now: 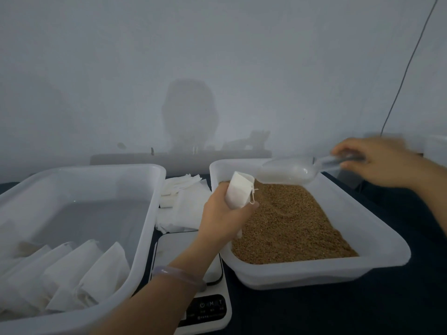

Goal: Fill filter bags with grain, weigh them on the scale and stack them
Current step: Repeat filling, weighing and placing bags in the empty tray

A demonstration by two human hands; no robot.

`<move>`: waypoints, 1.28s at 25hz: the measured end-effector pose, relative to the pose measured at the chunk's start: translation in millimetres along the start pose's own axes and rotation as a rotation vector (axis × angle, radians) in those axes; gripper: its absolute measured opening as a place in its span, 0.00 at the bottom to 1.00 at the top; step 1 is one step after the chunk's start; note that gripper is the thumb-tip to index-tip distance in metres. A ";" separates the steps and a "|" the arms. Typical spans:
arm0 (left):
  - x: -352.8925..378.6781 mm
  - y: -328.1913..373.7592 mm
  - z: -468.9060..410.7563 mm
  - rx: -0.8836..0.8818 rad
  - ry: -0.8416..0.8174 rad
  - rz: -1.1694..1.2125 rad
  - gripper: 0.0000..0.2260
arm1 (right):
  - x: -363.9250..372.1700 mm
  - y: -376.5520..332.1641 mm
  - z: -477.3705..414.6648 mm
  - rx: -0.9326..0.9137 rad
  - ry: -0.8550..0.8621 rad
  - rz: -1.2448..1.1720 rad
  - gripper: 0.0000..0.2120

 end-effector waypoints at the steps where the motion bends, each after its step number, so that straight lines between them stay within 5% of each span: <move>1: -0.6 -1.0 0.1 -0.014 0.020 0.009 0.13 | 18.3 5.5 3.1 0.050 -0.057 0.047 0.10; 4: 0.6 -1.9 -0.1 -0.016 0.017 -0.009 0.13 | 72.2 3.6 17.1 0.032 -0.190 0.130 0.10; 11: 2.0 -4.1 -0.6 0.006 0.031 -0.073 0.13 | 104.7 -6.5 28.3 -0.017 -0.393 -0.119 0.12; 18: 2.7 -3.2 0.9 0.023 0.011 -0.097 0.12 | 72.7 10.7 29.8 0.068 -0.312 -0.155 0.12; 24: 6.8 -2.1 2.2 0.055 -0.033 -0.187 0.15 | 16.3 14.6 22.9 0.069 -0.065 -0.387 0.13; 32: 8.0 -3.1 2.3 0.038 -0.020 -0.205 0.13 | -23.6 -16.3 10.8 -0.141 0.030 -0.150 0.16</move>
Point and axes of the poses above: each hand's wrist, its own z-axis away from the middle knuckle, its own x-axis out of the palm, y = z × x, the point moved 2 cm from there along -z, towards the middle knuckle, and after that the axes turned 10 degrees about -z, right-handed, at the moved point
